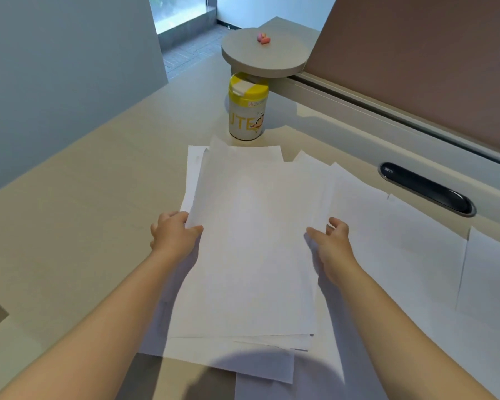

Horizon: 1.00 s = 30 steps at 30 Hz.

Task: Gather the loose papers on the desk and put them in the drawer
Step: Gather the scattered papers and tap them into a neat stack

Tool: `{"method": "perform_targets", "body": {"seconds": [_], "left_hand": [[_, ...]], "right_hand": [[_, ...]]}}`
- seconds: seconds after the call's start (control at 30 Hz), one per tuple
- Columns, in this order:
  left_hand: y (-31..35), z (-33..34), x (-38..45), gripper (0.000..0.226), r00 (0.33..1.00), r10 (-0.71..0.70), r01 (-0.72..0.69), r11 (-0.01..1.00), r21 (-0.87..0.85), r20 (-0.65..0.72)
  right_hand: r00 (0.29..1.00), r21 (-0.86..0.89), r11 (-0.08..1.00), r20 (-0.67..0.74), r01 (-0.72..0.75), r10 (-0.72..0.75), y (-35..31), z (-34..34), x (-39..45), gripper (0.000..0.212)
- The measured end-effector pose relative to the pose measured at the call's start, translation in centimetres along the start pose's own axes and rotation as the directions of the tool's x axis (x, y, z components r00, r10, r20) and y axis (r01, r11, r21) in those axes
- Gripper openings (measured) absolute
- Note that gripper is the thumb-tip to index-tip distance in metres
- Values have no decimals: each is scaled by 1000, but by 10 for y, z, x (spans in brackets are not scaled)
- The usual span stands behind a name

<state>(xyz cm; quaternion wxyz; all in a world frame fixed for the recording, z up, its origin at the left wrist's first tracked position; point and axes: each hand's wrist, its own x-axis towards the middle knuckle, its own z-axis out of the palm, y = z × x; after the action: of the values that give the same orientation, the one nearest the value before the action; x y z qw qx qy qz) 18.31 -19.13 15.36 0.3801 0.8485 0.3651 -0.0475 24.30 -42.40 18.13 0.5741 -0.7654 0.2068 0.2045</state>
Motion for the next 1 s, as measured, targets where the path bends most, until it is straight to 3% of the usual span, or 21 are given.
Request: {"method": "perform_targets", "body": {"seconds": [0.17, 0.33, 0.4, 0.47, 0.6, 0.7, 0.87, 0.97, 1.0], "left_hand": [[-12, -12, -2, 13, 999, 11, -4, 981, -196, 37], [-23, -26, -13, 56, 988, -143, 153, 844, -514, 59], [-28, -32, -17, 42, 968, -117, 228, 788, -571, 224], [-31, -35, -21, 30, 944, -63, 238, 810, -536, 323], [-32, -33, -27, 43, 974, -41, 190, 693, -696, 224], [-20, -33, -37, 39, 985, 42, 104, 640, -761, 170], [-5, -26, -52, 23, 951, 88, 155, 691, -706, 295], [-7, -9, -65, 47, 942, 30, 180, 797, -577, 336], [-8, -1, -71, 44, 950, -13, 189, 819, -542, 312]], "right_hand": [[985, -232, 971, 174, 60, -19, 0, 26, -8, 39], [964, -358, 929, 268, 94, 6, -6, 36, -12, 10], [956, -316, 945, 293, 86, 11, -6, 39, -17, 13], [955, -240, 967, 296, 86, -11, -4, 42, -20, 24], [961, 26, 998, 271, 49, -54, -4, 39, -26, 29], [966, 168, 984, 240, 55, -95, -7, 23, -33, 33], [966, 194, 972, 194, 135, -173, -3, -18, -48, 28], [962, -31, 987, 228, 159, -148, 10, -44, -57, 12], [960, -148, 973, 245, 175, -135, 18, -50, -59, 9]]}}
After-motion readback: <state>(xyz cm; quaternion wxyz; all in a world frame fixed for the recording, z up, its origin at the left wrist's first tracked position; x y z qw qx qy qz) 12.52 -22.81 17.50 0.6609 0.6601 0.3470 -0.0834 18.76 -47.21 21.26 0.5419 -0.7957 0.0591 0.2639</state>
